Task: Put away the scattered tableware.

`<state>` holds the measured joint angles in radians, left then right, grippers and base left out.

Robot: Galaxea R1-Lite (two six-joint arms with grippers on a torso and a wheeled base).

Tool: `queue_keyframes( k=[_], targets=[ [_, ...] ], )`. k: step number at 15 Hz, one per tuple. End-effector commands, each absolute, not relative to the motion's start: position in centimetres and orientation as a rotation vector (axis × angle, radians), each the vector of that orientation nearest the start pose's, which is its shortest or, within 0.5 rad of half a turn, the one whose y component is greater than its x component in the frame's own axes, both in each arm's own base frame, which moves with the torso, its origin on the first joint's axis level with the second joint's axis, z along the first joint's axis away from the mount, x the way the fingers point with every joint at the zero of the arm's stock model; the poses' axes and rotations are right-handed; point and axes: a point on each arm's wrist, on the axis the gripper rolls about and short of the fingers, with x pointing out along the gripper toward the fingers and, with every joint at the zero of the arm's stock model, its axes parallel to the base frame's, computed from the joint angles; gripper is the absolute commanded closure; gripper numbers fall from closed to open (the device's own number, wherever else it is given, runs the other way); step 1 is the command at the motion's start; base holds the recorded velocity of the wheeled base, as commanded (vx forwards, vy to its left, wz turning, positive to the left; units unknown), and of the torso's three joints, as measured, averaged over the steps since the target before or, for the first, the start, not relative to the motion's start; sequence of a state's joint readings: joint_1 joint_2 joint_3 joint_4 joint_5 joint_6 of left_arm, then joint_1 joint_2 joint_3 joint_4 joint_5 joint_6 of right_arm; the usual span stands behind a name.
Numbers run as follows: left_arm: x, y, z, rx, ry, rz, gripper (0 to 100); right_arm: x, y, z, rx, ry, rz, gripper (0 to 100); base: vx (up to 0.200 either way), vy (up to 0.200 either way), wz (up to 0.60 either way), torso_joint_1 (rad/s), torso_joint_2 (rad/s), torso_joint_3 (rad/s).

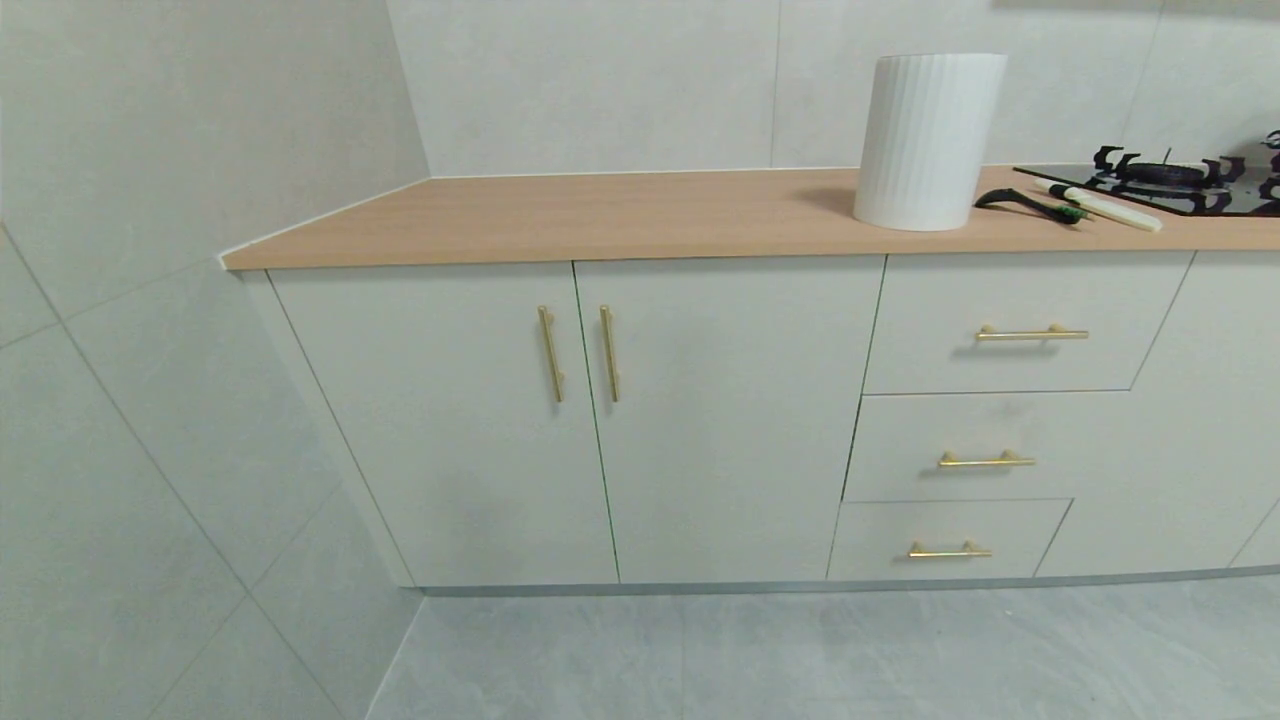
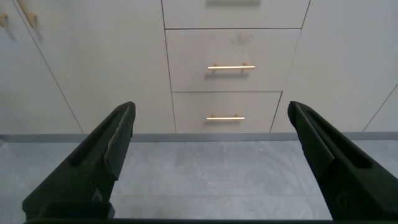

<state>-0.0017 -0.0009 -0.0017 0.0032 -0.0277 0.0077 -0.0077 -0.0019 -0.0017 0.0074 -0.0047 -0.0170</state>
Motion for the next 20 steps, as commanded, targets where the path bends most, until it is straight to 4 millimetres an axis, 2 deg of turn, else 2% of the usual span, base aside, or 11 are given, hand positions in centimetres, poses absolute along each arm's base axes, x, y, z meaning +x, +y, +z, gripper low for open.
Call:
queue_keyframes(
  k=[1,9,20],
  targets=[
    [-2.29,-0.06,7.56,0.008,0.001,-0.029,0,-2.28,0.01,7.5,-0.017,0.009,-0.012,0,0.0,0.0,0.0,0.0,0.0,0.0],
    [-2.29,-0.05,7.56,0.006,0.001,-0.025,0,-2.28,0.0,7.5,0.002,0.009,-0.011,0,0.0,0.0,0.0,0.0,0.0,0.0],
    [-2.3,-0.04,7.6,0.005,0.0,-0.023,0,-2.28,0.0,7.5,0.002,0.009,-0.011,0,0.0,-0.2,0.0,0.005,0.0,0.002]
  ],
)
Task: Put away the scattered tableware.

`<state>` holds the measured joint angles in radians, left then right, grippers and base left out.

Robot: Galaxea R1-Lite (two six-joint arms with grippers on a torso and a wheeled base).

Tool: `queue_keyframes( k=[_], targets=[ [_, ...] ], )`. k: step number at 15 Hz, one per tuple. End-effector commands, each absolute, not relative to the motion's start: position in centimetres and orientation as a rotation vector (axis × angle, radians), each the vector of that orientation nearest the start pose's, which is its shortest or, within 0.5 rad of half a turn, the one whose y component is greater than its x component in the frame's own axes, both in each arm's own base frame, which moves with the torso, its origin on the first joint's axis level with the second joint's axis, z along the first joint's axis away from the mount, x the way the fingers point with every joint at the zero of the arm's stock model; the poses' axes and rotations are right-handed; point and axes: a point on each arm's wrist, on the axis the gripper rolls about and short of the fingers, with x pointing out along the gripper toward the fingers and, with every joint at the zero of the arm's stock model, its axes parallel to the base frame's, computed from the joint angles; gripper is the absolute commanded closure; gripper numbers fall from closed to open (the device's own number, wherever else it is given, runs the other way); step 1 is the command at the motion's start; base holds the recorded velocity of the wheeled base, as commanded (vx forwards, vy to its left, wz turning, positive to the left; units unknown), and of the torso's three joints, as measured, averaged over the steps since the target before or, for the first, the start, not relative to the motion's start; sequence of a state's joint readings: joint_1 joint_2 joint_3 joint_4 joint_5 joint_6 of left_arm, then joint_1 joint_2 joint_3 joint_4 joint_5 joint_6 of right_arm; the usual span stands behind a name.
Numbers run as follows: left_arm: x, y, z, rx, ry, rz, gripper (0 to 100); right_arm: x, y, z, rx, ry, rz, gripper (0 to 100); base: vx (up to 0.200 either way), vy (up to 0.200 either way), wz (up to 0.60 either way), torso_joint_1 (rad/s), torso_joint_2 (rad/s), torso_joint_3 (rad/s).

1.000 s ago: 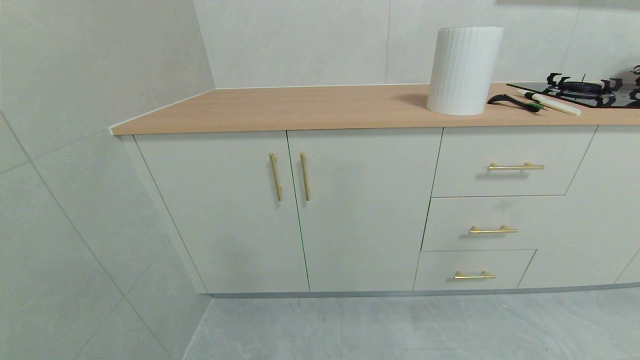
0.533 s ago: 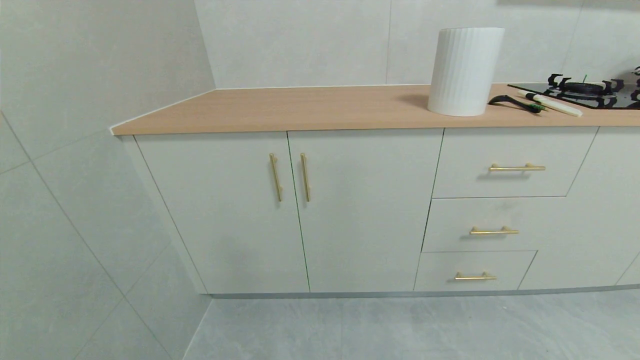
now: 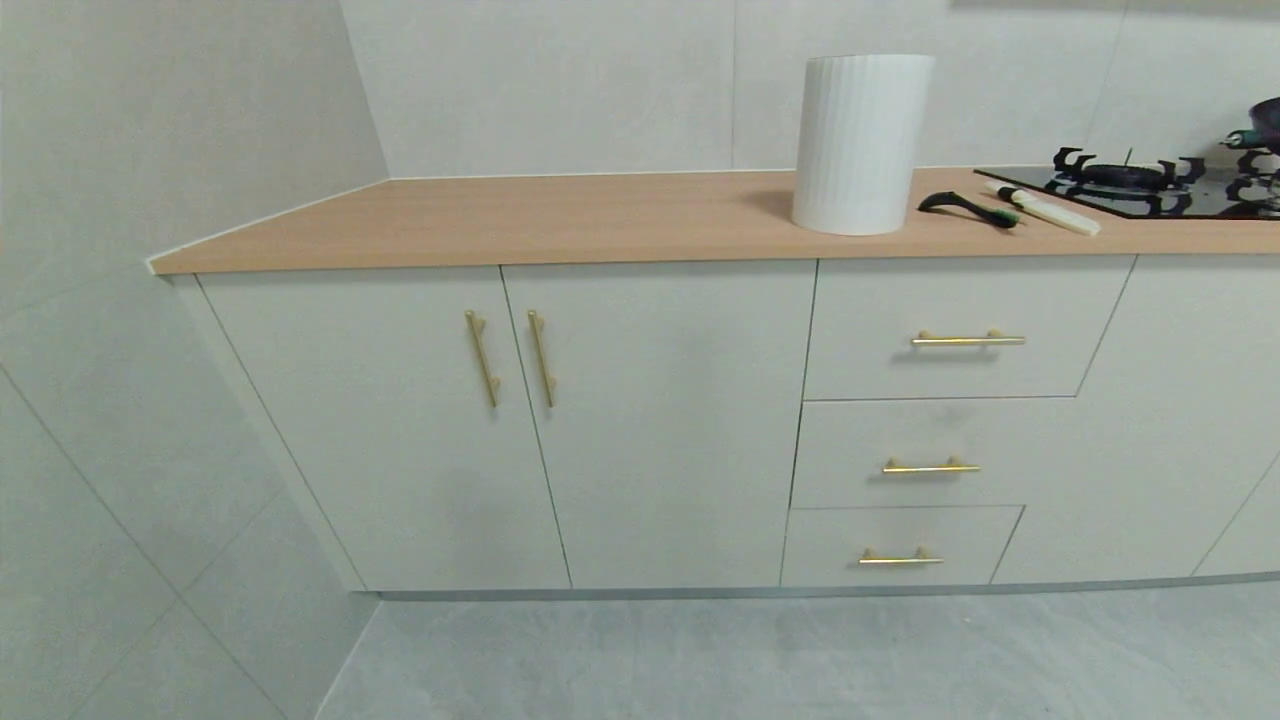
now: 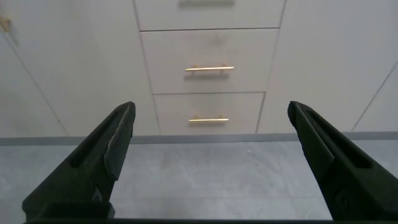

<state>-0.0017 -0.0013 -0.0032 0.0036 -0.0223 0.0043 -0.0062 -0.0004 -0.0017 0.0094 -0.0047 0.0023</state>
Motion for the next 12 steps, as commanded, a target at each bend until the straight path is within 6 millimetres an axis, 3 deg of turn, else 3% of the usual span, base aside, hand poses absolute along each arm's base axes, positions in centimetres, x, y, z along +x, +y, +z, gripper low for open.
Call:
queue_keyframes(
  k=[1,4,12],
  targets=[
    [-2.3,-0.04,7.6,0.003,0.0,-0.023,0,-2.28,0.0,7.5,0.003,0.009,-0.011,0,0.0,-0.2,0.0,0.007,0.0,0.007],
    [-2.3,-0.04,7.6,0.003,0.0,-0.023,0,-2.28,0.0,7.5,0.003,0.009,-0.011,0,0.0,-0.2,0.0,0.002,0.0,0.009],
    [-2.3,-0.04,7.6,0.003,0.0,-0.023,0,-2.28,0.0,7.5,0.003,0.009,-0.011,0,0.0,0.0,0.0,0.0,0.0,0.0]
  ],
)
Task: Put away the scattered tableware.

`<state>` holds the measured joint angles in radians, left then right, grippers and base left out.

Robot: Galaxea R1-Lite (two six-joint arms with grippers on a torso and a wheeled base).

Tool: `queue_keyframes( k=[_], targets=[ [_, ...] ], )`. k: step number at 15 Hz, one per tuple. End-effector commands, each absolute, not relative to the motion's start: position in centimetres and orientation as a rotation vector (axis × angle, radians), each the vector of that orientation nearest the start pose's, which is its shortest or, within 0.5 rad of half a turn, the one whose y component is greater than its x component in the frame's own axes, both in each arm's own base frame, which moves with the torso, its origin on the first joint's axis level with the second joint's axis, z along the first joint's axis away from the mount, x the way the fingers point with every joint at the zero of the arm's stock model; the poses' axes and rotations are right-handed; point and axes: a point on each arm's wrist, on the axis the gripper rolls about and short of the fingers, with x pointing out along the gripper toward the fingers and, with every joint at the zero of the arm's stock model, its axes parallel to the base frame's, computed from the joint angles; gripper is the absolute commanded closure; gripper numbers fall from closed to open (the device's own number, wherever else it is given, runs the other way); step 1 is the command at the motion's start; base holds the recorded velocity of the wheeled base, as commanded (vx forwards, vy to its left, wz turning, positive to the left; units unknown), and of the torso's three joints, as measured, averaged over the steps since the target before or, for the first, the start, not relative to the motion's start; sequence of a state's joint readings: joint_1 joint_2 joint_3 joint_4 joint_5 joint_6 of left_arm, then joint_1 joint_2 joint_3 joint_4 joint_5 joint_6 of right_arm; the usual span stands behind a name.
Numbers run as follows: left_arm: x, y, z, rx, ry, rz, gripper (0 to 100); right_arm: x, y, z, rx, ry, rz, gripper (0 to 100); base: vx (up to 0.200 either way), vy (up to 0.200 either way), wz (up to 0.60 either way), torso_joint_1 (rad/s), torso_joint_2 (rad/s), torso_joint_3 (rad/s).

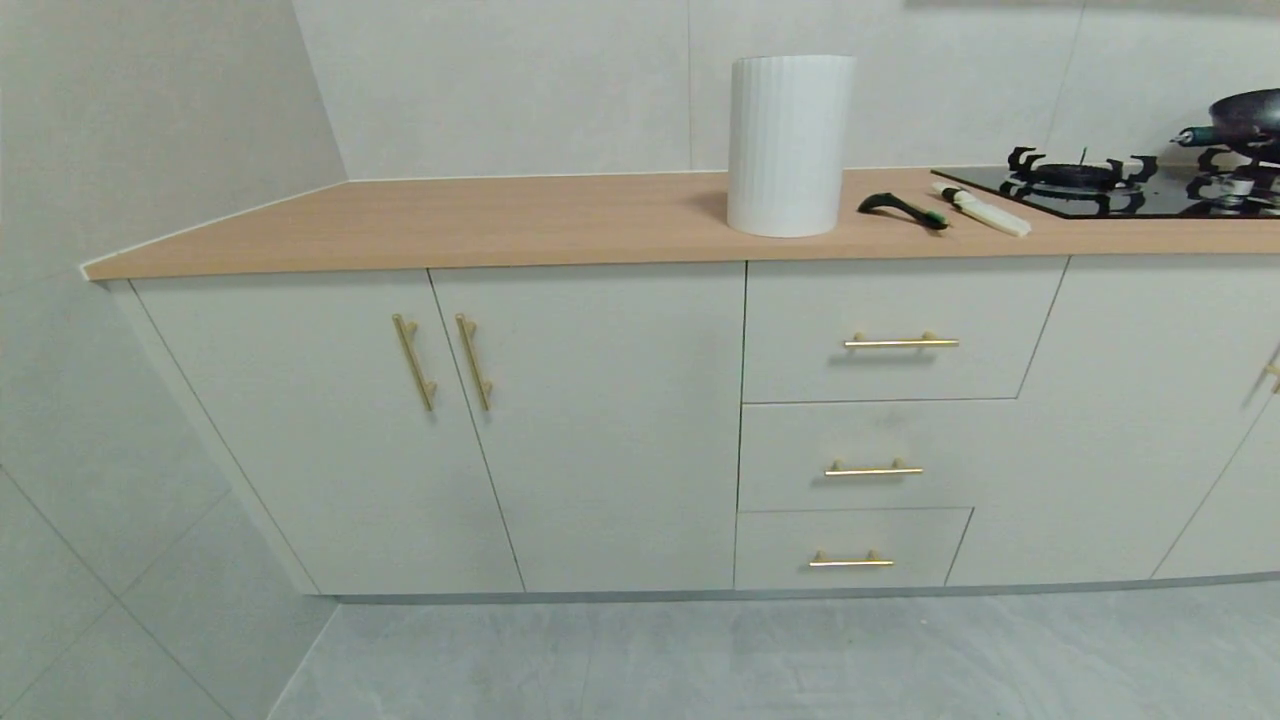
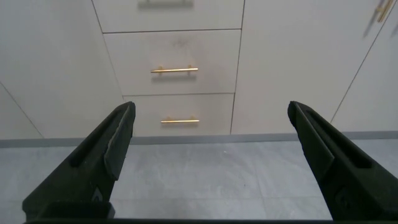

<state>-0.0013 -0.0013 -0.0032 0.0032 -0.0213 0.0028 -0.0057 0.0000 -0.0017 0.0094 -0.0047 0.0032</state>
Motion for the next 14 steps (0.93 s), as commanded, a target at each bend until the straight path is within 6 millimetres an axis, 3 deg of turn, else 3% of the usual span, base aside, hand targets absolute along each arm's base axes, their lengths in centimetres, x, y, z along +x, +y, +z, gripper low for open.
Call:
queue_keyframes(
  k=[1,9,14],
  targets=[
    [-2.3,-0.04,7.6,0.003,0.0,-0.023,0,-2.28,0.0,7.5,0.003,0.009,-0.011,0,0.0,0.0,0.0,0.0,0.0,0.0],
    [-2.3,-0.04,7.6,0.003,0.0,-0.023,0,-2.28,0.01,7.5,0.003,0.009,-0.012,0,0.2,0.0,0.0,0.002,0.0,0.004],
    [-2.3,-0.04,7.6,0.005,0.0,-0.023,0,-2.28,0.0,7.5,0.0,0.009,-0.011,0,0.0,0.0,0.0,0.0,0.0,0.0]
  ],
)
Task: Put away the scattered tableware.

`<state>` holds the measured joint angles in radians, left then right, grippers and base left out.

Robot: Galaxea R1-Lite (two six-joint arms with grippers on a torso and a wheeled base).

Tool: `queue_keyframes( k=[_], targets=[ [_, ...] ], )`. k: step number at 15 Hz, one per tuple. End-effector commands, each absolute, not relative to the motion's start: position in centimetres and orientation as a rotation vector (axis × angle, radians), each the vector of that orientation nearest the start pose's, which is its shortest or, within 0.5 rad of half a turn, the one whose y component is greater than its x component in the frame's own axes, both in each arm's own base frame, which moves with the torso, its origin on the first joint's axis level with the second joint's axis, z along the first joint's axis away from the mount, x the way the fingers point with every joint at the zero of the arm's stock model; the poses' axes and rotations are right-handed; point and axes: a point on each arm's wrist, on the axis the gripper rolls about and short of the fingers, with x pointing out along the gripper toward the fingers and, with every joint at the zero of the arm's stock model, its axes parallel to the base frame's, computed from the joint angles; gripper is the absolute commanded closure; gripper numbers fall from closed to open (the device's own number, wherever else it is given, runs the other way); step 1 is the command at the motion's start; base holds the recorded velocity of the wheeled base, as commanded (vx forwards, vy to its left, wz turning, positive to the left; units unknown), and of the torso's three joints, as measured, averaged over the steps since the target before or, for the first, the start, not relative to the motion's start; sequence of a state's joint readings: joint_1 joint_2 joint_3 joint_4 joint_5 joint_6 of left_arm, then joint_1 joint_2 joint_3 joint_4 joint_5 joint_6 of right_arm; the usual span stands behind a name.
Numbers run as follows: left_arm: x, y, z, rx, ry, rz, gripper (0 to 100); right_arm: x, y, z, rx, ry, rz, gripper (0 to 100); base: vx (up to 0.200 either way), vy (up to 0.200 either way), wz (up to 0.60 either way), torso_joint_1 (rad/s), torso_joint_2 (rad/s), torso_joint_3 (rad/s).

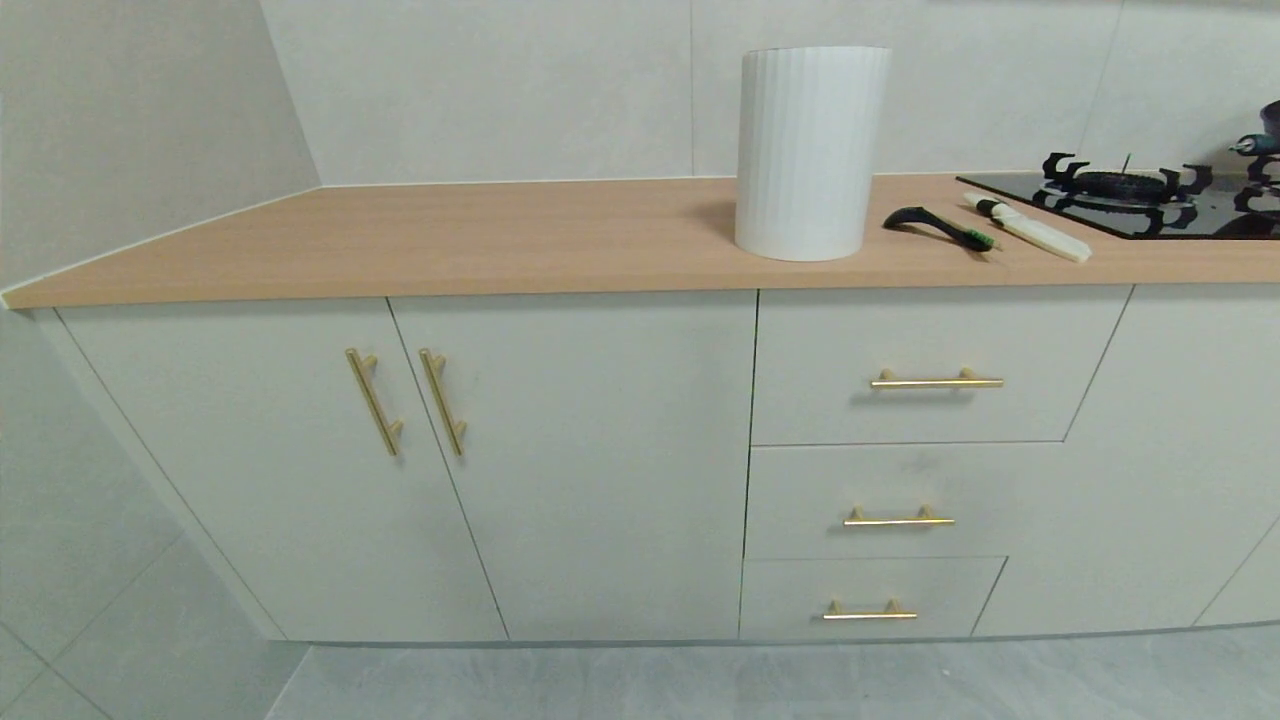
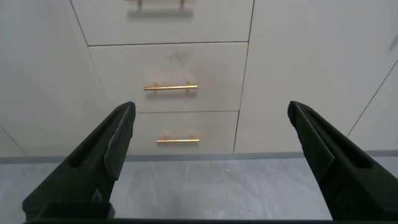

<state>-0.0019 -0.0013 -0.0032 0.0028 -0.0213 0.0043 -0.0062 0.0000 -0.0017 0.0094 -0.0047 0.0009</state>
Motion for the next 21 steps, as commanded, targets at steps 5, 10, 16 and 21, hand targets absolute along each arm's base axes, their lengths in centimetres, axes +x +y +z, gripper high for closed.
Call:
queue_keyframes(
  k=[5,10,16,21],
  targets=[
    [-2.3,0.0,7.6,0.005,0.0,-0.023,0,-2.3,0.0,7.5,-0.006,0.003,-0.003,0,0.0,0.0,0.0,0.0,0.0,0.0],
    [-2.3,0.0,7.6,0.005,0.0,-0.023,0,-2.3,0.0,7.7,-0.022,-0.006,-0.002,0,0.0,0.0,0.0,0.0,0.0,0.0],
    [-2.3,0.0,7.6,0.005,0.0,-0.023,0,0.7,0.4,14.5,0.048,0.18,0.213,0,0.0,0.0,0.0,0.0,0.0,0.0],
    [-2.3,0.0,7.6,0.005,0.0,-0.023,0,9.4,1.9,17.7,0.08,0.482,0.4,0,0.0,0.0,0.0,0.0,0.0,0.0]
  ],
)
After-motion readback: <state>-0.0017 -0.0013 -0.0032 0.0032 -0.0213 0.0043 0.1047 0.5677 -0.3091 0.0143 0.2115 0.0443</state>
